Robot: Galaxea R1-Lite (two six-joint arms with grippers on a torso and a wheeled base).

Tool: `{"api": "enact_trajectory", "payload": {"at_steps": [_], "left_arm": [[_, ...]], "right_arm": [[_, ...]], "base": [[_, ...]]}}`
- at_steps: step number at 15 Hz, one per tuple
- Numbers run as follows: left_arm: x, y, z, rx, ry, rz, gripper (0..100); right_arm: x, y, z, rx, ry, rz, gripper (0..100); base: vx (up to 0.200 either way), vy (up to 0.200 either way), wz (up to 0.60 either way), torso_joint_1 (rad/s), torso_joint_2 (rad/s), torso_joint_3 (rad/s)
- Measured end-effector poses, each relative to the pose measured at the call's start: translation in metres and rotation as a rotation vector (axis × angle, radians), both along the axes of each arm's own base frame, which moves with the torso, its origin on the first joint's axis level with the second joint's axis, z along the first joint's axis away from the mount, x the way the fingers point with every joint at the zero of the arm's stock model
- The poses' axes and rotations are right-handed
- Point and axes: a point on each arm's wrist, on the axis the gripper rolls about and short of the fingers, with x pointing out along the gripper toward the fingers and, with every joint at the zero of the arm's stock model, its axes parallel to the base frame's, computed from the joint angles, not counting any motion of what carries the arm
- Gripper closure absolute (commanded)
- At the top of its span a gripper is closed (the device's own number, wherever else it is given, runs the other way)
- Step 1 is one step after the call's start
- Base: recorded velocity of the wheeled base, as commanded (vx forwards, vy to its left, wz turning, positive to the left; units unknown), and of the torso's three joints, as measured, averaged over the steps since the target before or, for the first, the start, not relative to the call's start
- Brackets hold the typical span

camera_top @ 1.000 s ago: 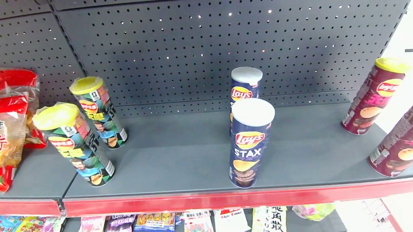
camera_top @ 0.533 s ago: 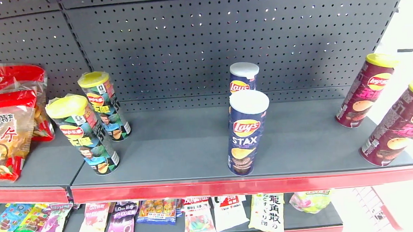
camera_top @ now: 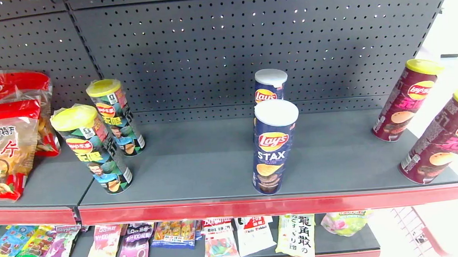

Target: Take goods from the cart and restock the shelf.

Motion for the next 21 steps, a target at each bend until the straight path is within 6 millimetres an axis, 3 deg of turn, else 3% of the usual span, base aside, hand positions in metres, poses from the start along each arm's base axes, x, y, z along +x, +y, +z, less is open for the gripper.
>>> {"api": "enact_trajectory", "payload": {"at_steps": [2,4,6,9,11,15,18,21], "left_arm": [[0.000,0.000,0.000,0.000,0.000,0.000,0],[0.000,0.000,0.000,0.000,0.000,0.000,0],[0.000,0.000,0.000,0.000,0.000,0.000,0],[0.000,0.000,0.000,0.000,0.000,0.000,0],[0.000,0.000,0.000,0.000,0.000,0.000,0],[0.000,0.000,0.000,0.000,0.000,0.000,0],[0.000,0.000,0.000,0.000,0.000,0.000,0],[0.000,0.000,0.000,0.000,0.000,0.000,0]], "right_arm": [[0.000,0.000,0.002,0.001,-0.007,0.018,0],[-0.004,0.001,0.027,0.023,-0.046,0.081,0],[0.003,0.002,0.065,0.047,-0.020,0.133,0],[0.052,0.005,0.108,0.074,0.162,0.198,0],[0.097,0.012,0.121,0.083,0.270,0.233,0],[0.176,0.042,0.122,0.056,0.426,0.329,0],[0.212,0.064,0.113,0.016,0.492,0.325,0],[0.235,0.079,0.101,-0.040,0.522,0.318,0]], "base": [[0.000,0.000,0.00,0.000,0.00,0.000],[0.000,0.000,0.00,0.000,0.00,0.000],[0.000,0.000,0.00,0.000,0.00,0.000],[0.000,0.000,0.00,0.000,0.00,0.000],[0.000,0.000,0.00,0.000,0.00,0.000],[0.000,0.000,0.00,0.000,0.00,0.000],[0.000,0.000,0.00,0.000,0.00,0.000],[0.000,0.000,0.00,0.000,0.00,0.000]]}}
